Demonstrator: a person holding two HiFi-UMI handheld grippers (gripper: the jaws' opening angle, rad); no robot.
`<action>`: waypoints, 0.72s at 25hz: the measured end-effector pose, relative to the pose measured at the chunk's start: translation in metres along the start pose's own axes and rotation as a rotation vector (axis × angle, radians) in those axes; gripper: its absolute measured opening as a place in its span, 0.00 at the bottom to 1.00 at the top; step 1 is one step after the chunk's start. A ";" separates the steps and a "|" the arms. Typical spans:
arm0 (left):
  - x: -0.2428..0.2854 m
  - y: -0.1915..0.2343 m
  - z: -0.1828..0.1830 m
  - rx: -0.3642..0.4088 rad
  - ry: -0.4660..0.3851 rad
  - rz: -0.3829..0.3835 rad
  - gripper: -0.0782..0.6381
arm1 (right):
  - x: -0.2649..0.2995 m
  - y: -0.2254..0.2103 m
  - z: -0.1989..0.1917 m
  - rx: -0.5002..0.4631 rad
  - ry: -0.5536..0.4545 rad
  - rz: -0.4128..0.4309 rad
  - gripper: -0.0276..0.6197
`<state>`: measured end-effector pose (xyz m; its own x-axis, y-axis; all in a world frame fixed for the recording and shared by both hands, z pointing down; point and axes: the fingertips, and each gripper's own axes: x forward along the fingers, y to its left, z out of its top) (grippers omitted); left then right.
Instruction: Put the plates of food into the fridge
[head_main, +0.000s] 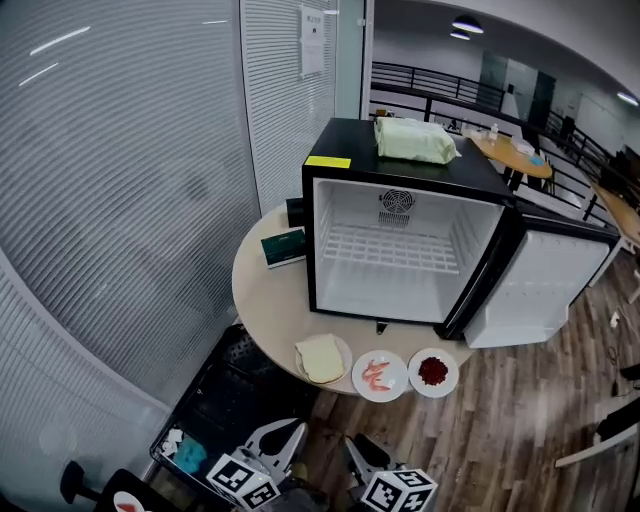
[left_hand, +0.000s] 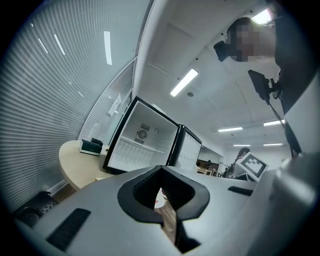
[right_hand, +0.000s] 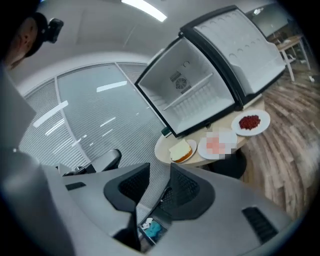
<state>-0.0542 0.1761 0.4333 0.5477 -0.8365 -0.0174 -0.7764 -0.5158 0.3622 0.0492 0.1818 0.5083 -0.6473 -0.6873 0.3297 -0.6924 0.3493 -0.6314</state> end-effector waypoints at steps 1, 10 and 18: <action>0.005 0.009 0.002 -0.005 0.010 -0.011 0.12 | 0.012 -0.001 -0.002 0.072 0.011 -0.009 0.21; 0.025 0.089 0.008 -0.039 0.069 -0.067 0.12 | 0.107 -0.036 -0.029 0.654 0.041 -0.150 0.36; 0.023 0.141 0.011 -0.083 0.078 -0.053 0.12 | 0.174 -0.071 -0.035 0.915 0.000 -0.222 0.44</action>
<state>-0.1541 0.0819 0.4731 0.6124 -0.7898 0.0333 -0.7191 -0.5391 0.4384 -0.0258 0.0593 0.6347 -0.5307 -0.6781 0.5085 -0.2805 -0.4256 -0.8603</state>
